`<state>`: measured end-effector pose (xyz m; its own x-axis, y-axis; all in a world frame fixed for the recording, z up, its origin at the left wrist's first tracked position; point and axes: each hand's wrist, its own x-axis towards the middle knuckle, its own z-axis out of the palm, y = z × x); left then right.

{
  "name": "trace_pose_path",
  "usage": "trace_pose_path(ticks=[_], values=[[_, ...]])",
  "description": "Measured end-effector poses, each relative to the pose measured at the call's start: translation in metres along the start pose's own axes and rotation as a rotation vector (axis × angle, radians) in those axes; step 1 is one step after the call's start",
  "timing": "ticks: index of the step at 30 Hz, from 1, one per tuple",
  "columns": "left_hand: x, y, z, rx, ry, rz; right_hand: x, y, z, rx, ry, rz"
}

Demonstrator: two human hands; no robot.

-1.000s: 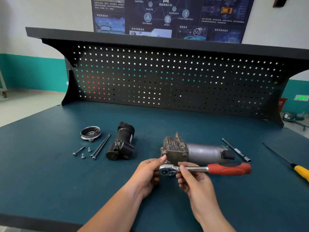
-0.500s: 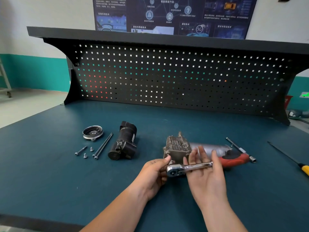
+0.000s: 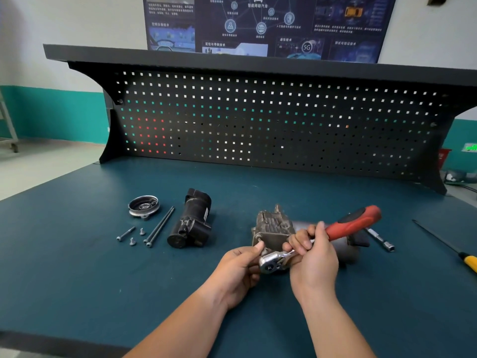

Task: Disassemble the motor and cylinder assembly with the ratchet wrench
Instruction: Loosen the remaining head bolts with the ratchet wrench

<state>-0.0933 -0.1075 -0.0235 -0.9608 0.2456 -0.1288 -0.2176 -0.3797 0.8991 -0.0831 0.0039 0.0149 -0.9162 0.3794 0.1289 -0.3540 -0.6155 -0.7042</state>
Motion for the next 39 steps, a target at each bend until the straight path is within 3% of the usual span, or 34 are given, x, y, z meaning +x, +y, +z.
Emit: trace_pose_path(ticks=[3,5,12,19,26,39], values=[[-0.001,-0.002,0.001,0.044,-0.001,0.003,-0.009,0.006,0.005,-0.323,-0.135,-0.193],[-0.001,-0.002,0.001,0.051,0.004,0.019,-0.016,0.009,0.013,-0.365,-0.218,-0.229],[-0.004,0.001,0.003,0.011,0.009,0.069,-0.013,-0.009,0.008,0.076,-0.172,0.082],[-0.005,-0.002,0.004,0.101,-0.069,0.104,-0.001,-0.03,-0.017,0.398,-0.092,0.107],[-0.008,-0.001,-0.004,0.066,-0.263,0.034,0.011,-0.02,-0.029,0.501,0.029,0.12],[-0.004,-0.001,-0.007,0.062,-0.07,0.05,0.006,-0.012,-0.025,0.56,0.083,0.176]])
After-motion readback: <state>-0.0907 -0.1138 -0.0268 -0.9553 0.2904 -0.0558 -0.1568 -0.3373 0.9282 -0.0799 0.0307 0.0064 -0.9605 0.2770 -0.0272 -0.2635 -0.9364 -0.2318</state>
